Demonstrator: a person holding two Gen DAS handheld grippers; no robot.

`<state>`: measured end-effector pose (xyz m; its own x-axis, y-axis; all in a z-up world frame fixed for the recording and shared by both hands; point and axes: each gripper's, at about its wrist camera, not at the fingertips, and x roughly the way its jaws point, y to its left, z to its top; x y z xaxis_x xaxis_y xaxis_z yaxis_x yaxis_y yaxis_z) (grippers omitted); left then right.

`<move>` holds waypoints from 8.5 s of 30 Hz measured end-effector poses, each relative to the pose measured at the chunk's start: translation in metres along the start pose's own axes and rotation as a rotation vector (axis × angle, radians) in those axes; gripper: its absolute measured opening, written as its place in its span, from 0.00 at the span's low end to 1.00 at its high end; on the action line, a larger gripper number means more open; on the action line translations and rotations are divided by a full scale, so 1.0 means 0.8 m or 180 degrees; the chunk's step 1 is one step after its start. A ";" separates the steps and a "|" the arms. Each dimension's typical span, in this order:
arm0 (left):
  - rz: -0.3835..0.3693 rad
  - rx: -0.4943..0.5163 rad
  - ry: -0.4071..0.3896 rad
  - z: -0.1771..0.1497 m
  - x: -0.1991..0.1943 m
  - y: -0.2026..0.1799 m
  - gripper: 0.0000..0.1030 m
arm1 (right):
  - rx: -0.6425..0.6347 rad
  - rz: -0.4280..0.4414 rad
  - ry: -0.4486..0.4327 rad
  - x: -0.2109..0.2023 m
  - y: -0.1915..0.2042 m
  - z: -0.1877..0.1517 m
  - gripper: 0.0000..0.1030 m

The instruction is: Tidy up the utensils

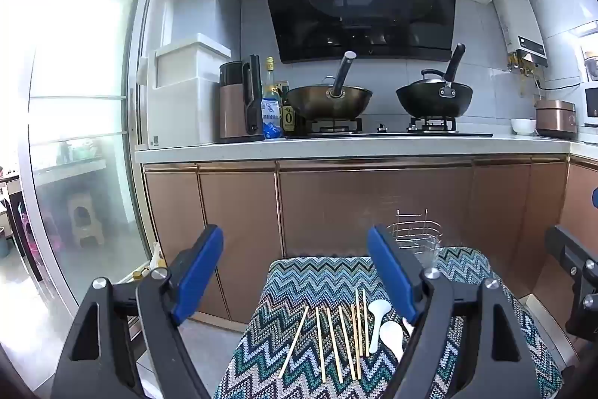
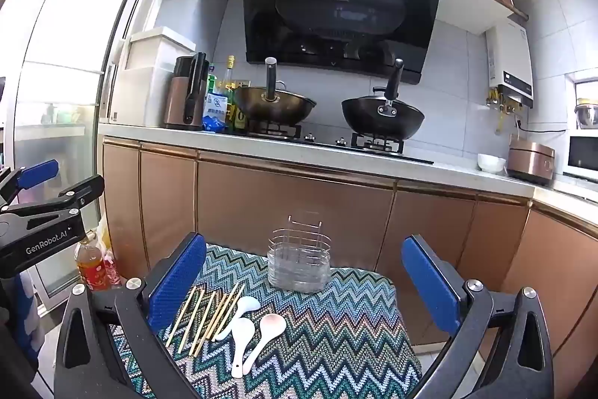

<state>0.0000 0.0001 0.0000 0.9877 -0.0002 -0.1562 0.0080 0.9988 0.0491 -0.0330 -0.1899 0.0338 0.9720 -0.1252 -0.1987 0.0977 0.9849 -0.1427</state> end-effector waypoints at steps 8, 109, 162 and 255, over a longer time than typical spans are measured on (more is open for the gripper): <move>-0.0017 0.0012 0.0038 -0.001 0.001 -0.001 0.76 | -0.0026 0.0008 0.0005 0.001 0.000 -0.001 1.00; -0.0224 0.0064 0.1068 -0.023 0.177 0.000 0.76 | 0.0222 0.0556 0.0941 0.173 -0.054 -0.042 0.83; -0.0998 -0.0189 0.4083 -0.246 0.496 -0.109 0.10 | 0.0661 0.2001 0.2757 0.405 -0.030 -0.230 0.41; -0.0970 -0.0635 0.0825 0.149 0.203 0.030 0.29 | 0.0358 0.0624 0.0118 0.125 -0.062 0.056 0.37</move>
<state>0.1789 0.0179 0.0936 0.8730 -0.3090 -0.3772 0.2373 0.9450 -0.2249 0.0687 -0.2460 0.0648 0.9664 0.0677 -0.2478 -0.0671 0.9977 0.0107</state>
